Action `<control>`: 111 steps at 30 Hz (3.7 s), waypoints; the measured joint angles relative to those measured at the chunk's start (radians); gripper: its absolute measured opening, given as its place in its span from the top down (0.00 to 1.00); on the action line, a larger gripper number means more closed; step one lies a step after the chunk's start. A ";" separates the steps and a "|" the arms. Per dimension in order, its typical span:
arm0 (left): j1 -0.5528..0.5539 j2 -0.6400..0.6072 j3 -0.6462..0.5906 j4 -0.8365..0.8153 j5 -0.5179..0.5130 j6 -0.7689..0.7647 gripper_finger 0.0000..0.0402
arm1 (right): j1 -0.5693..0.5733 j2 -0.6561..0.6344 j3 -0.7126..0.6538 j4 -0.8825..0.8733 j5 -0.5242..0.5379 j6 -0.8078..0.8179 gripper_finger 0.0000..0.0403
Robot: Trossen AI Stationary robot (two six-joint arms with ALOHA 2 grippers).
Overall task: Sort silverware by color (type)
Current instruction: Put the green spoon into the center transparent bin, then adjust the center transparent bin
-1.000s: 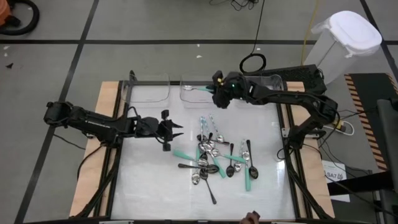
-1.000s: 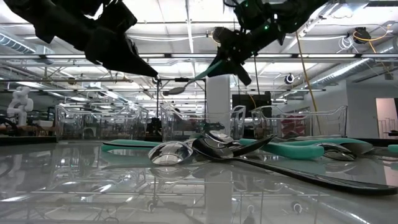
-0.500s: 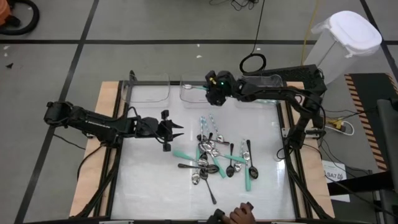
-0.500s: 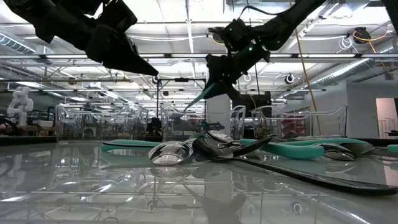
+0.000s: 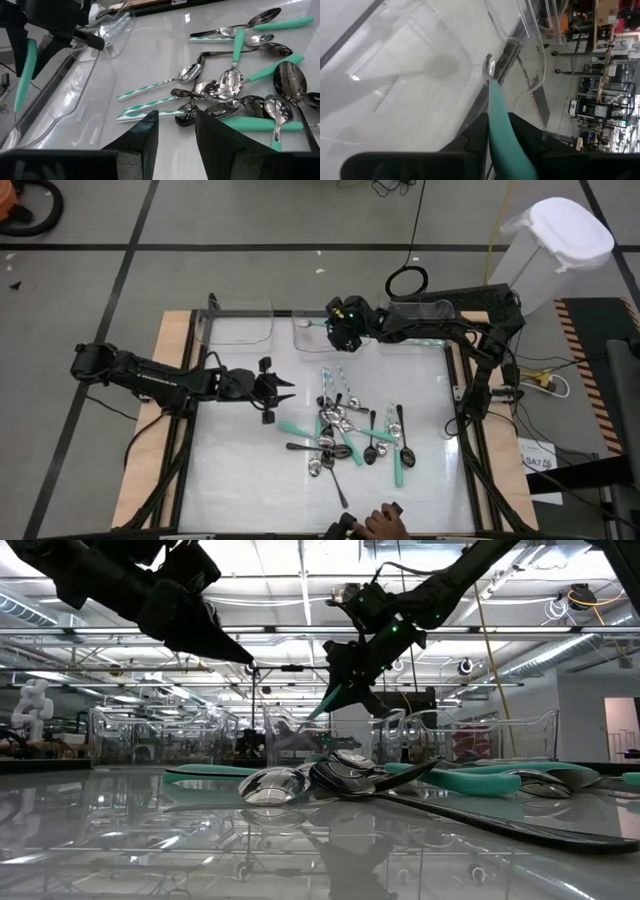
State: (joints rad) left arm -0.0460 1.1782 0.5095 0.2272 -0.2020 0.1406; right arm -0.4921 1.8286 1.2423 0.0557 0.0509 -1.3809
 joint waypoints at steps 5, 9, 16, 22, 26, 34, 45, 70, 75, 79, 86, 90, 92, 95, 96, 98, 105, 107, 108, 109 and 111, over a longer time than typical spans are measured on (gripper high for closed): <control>0.000 0.000 0.000 0.000 0.000 0.000 0.68 | 0.000 0.000 0.000 0.001 0.000 -0.019 0.84; 0.000 0.000 0.000 0.000 0.000 0.000 0.68 | 0.000 0.000 0.000 0.002 0.000 -0.019 0.84; 0.000 0.000 0.000 0.001 0.000 -0.012 0.68 | -0.001 0.000 0.000 0.003 0.003 -0.019 0.84; 0.000 0.000 0.000 0.001 0.000 -0.013 0.68 | -0.001 0.000 0.000 -0.001 0.004 -0.017 0.77; 0.000 0.000 0.000 0.001 0.000 -0.015 0.68 | -0.004 -0.001 0.000 0.000 0.005 -0.016 0.67; 0.000 0.000 0.000 0.001 0.000 -0.015 0.68 | -0.008 -0.010 -0.001 -0.007 0.059 -0.018 0.53; 0.000 0.000 0.001 0.001 0.001 -0.015 0.68 | -0.011 -0.077 -0.001 -0.110 0.053 0.087 0.50; 0.000 0.000 0.001 -0.010 0.001 -0.027 0.68 | 0.109 -0.206 -0.001 -0.420 0.159 0.555 0.52; 0.000 0.000 0.001 -0.014 0.001 -0.031 0.68 | 0.201 -0.205 -0.001 -0.474 0.158 0.832 0.58; 0.000 0.000 0.001 -0.014 0.001 -0.031 0.68 | 0.272 -0.197 -0.014 -0.449 0.160 0.993 0.67; 0.001 0.000 0.001 -0.014 0.001 -0.034 0.68 | 0.356 -0.125 -0.121 -0.216 0.239 1.107 0.86; 0.001 0.000 0.001 -0.016 0.001 -0.042 0.68 | 0.362 -0.075 -0.135 -0.117 0.317 1.107 0.97; 0.001 0.000 0.001 -0.016 0.001 -0.042 0.68 | 0.352 -0.055 -0.135 -0.092 0.317 1.100 0.99; 0.001 0.000 0.001 -0.015 0.001 -0.042 0.68 | 0.326 -0.022 -0.135 -0.059 0.316 1.125 0.99; 0.001 0.000 0.001 -0.015 0.001 -0.042 0.68 | 0.317 -0.012 -0.135 -0.053 0.316 1.131 0.99; 0.001 0.000 0.001 -0.015 0.001 -0.042 0.68 | 0.301 0.006 -0.135 -0.034 0.316 1.134 1.00; 0.001 0.000 0.001 -0.014 0.001 -0.041 0.68 | 0.255 0.045 -0.134 0.048 0.308 1.129 1.00; 0.001 0.000 0.001 -0.013 0.001 -0.041 0.68 | 0.240 0.055 -0.134 0.063 0.307 1.129 1.00; 0.001 0.000 0.001 -0.014 0.001 -0.041 0.68 | 0.232 0.061 -0.134 0.068 0.304 1.130 1.00; 0.001 0.000 0.001 -0.014 0.001 -0.041 0.68 | 0.225 0.067 -0.134 0.077 0.289 1.132 1.00; 0.001 0.000 0.001 -0.014 0.001 -0.041 0.68 | 0.213 0.076 -0.134 0.094 0.281 1.133 1.00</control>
State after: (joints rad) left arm -0.0453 1.1779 0.5102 0.2134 -0.2009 0.0994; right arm -0.2789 1.9048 1.1080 0.1498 0.3315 -0.2478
